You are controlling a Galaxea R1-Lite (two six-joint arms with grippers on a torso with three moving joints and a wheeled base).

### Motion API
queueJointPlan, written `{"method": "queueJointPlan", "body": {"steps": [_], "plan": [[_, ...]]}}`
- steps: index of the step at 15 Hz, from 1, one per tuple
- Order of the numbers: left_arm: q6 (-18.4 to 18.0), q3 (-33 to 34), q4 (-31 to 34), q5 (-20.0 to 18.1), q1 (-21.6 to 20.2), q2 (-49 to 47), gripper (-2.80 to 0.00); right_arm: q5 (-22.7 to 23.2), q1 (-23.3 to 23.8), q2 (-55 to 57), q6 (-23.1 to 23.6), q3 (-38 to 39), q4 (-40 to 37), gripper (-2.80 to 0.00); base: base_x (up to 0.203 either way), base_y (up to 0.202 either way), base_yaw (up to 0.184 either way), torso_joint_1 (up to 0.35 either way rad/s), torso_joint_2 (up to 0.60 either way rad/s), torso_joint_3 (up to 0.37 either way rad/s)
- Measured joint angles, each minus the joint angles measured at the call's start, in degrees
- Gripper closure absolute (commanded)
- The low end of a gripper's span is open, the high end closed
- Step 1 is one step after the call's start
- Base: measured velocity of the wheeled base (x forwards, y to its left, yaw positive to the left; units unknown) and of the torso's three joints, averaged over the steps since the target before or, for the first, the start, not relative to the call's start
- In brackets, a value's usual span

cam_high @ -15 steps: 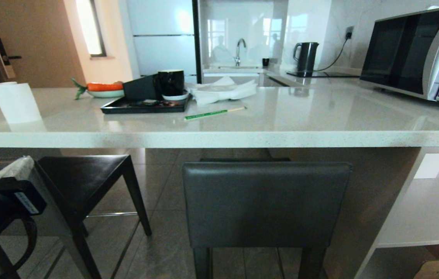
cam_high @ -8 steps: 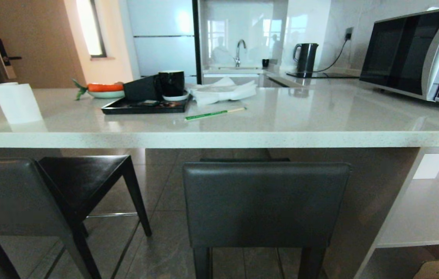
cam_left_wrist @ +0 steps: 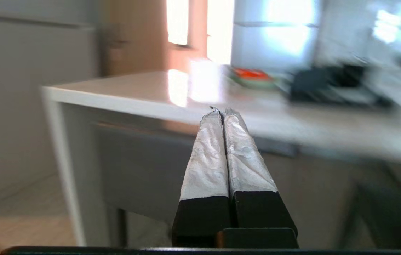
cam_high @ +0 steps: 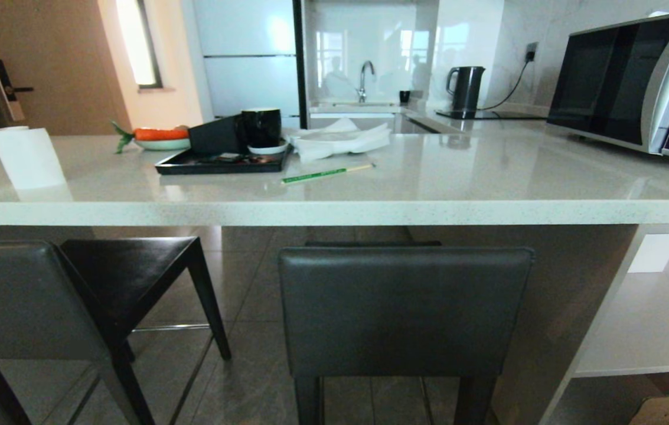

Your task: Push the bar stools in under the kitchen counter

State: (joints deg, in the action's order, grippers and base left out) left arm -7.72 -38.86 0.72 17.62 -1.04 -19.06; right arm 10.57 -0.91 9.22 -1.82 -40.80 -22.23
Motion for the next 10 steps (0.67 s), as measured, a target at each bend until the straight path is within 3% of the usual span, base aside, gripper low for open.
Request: {"method": "queueJointPlan", "body": {"steps": [3,5,7,10], "plan": [[-0.05,0.54,12.3,-8.93,0.14,8.0,0.0,0.69,0.56,-3.07,0.06,-0.06,-2.57,0.0,0.0,0.0,0.0,0.0,0.0,0.0],[-0.21,3.09,15.4,-12.83,0.47,12.12,0.0,0.84,0.47,-1.88,-0.13,-2.37,-2.16,0.0,0.0,0.0,0.0,0.0,0.0,0.0],[0.05,6.01,18.57,-14.39,0.68,15.95,0.0,0.78,-0.96,1.54,-0.35,-6.21,-0.01,0.0,0.0,0.0,0.0,0.0,0.0,0.0],[2.35,9.61,20.06,-14.79,0.9,18.32,0.0,0.5,-7.73,5.06,0.17,-11.53,0.91,0.0,0.0,0.0,0.0,0.0,0.0,0.0]]}}
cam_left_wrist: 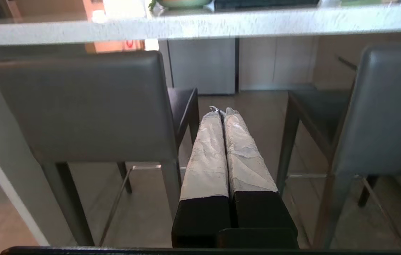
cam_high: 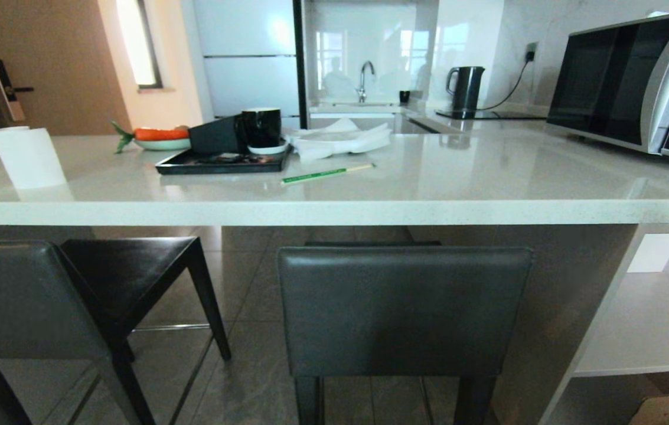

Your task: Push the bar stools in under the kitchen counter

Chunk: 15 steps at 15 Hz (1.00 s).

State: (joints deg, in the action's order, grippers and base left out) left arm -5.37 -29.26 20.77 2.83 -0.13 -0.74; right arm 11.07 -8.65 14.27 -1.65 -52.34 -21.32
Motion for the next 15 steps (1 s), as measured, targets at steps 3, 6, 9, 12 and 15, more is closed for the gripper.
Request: {"method": "queueJointPlan", "body": {"steps": [3,6,9,12,15], "plan": [[-0.25,2.07,-0.51,-0.47,0.02,0.67,0.0,-5.37,-2.26,0.84,1.44,-3.43,-4.45,0.0,0.0,0.0,0.0,0.0,0.0,0.0],[-0.37,2.39,-1.57,-6.85,0.03,0.49,0.0,-6.09,3.67,1.1,4.07,-5.57,-6.33,0.0,0.0,0.0,0.0,0.0,0.0,0.0],[-2.22,2.91,-1.67,-8.78,-0.05,0.32,0.0,1.63,10.15,0.06,3.54,-5.56,-9.51,0.0,0.0,0.0,0.0,0.0,0.0,0.0],[-2.23,7.59,-2.2,-2.91,-0.02,0.69,0.0,3.25,9.83,-4.52,3.69,1.44,-11.04,0.0,0.0,0.0,0.0,0.0,0.0,0.0],[-2.87,15.34,-8.05,-2.19,-0.02,0.74,0.0,0.76,9.38,-10.73,5.04,14.23,-10.8,0.0,0.0,0.0,0.0,0.0,0.0,0.0]]}}
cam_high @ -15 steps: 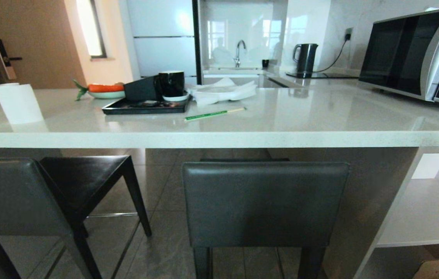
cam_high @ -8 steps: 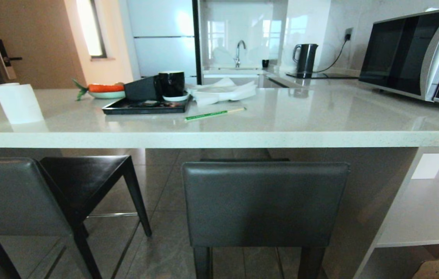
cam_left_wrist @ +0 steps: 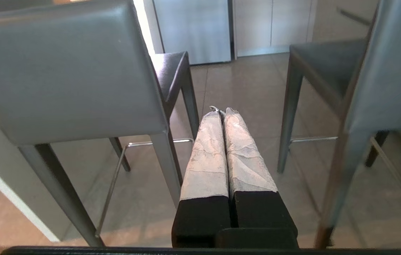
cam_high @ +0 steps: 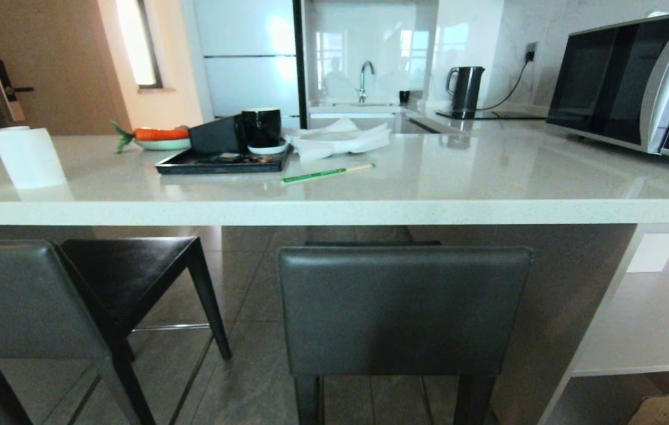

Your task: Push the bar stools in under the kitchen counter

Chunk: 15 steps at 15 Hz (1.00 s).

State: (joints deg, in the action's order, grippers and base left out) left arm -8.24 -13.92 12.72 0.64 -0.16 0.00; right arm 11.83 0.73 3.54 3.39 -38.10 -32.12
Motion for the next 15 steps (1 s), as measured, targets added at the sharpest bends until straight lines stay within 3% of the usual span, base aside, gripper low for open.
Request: {"method": "queueJointPlan", "body": {"steps": [3,5,8,10,15], "plan": [[-1.61,8.65,-8.47,-0.63,-0.02,0.02,0.0,-4.05,-0.13,-2.39,-0.17,12.28,6.3,0.0,0.0,0.0,0.0,0.0,0.0,0.0],[-0.24,12.14,-14.31,-0.91,0.0,0.02,0.0,-7.32,-0.18,-3.01,0.03,22.74,15.21,0.0,0.0,0.0,0.0,0.0,0.0,0.0],[1.33,13.61,-13.53,-1.37,0.0,0.02,0.0,-11.54,-0.21,-3.36,-0.65,35.32,29.44,0.0,0.0,0.0,0.0,0.0,0.0,0.0],[5.02,13.82,-13.63,-1.16,0.0,0.02,0.0,-11.58,-0.21,-3.45,0.07,37.46,32.6,0.0,0.0,0.0,0.0,0.0,0.0,0.0],[5.59,13.92,-13.66,-1.32,0.02,0.02,0.0,-11.13,-0.29,-3.47,-1.39,38.1,32.34,0.0,0.0,0.0,0.0,0.0,0.0,0.0]]}}
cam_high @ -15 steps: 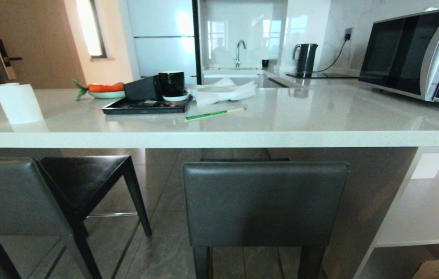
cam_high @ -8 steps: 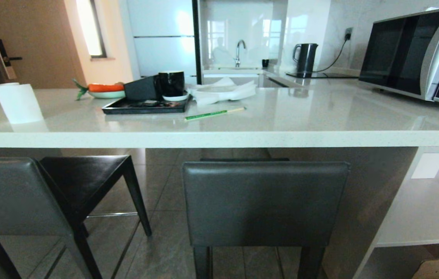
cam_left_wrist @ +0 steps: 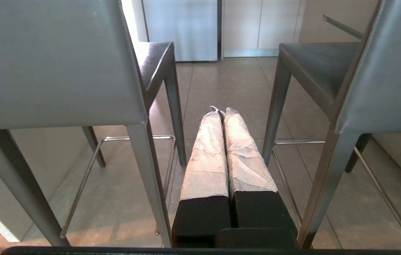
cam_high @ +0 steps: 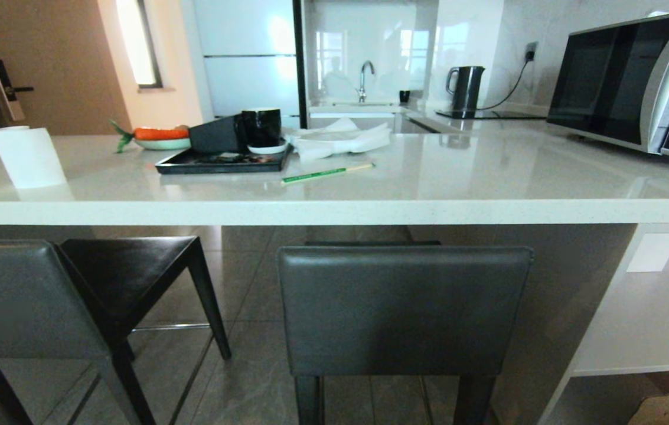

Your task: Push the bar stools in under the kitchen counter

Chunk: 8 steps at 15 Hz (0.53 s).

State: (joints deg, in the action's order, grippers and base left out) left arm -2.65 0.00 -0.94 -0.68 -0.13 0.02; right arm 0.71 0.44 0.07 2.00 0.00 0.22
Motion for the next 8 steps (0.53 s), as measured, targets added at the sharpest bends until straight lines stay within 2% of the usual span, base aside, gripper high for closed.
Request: {"method": "queueJointPlan", "body": {"steps": [8], "plan": [[-0.07,0.0,0.09,0.14,0.0,0.0,0.0,-0.21,0.02,-0.02,-0.27,0.0,0.09,0.0,0.0,0.0,0.0,0.0,0.0,0.0]]}}
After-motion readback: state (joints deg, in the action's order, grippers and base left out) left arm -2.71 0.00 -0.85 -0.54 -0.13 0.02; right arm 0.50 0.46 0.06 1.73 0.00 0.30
